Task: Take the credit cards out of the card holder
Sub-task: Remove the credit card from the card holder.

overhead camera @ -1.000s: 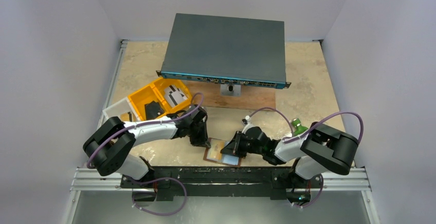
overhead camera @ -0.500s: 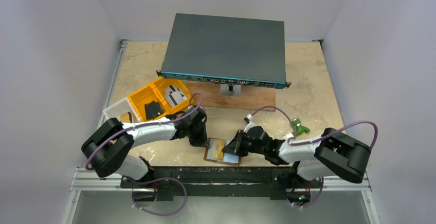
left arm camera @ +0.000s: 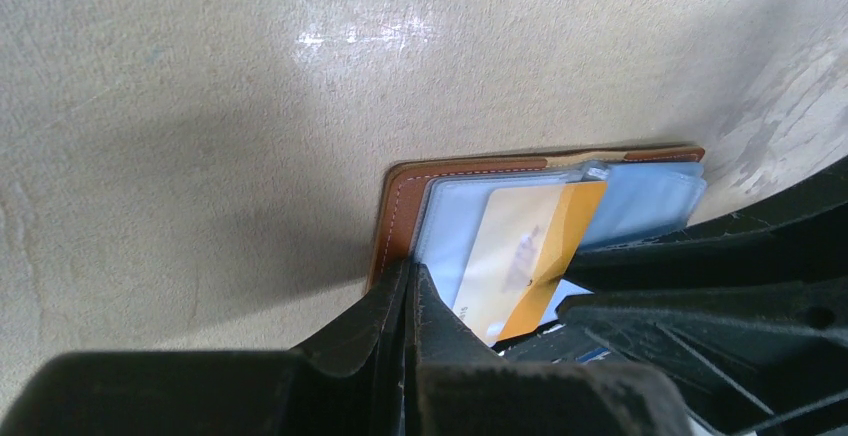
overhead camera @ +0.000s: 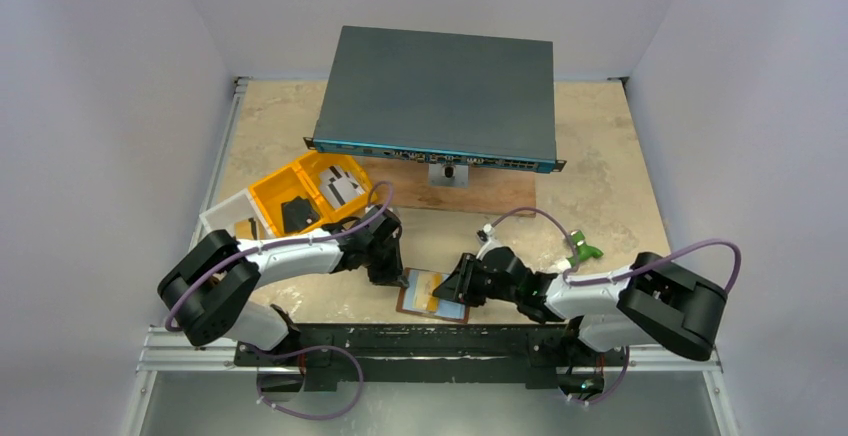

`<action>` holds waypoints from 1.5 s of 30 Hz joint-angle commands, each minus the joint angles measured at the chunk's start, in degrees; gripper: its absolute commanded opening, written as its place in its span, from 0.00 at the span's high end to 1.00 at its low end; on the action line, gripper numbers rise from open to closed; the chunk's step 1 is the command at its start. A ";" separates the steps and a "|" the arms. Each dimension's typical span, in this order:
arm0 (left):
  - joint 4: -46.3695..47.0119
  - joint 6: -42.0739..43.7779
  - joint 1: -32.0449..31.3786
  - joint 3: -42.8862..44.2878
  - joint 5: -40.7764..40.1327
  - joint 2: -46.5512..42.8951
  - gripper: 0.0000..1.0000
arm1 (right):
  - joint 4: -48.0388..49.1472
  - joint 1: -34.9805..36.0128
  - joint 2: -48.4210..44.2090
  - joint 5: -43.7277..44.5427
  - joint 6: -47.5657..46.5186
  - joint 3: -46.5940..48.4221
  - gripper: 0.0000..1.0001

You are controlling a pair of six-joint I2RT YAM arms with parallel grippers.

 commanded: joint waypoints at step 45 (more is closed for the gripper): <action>-9.14 5.86 0.93 3.35 -5.68 -3.12 1.00 | -20.68 -1.71 -16.71 5.05 -5.09 4.26 1.00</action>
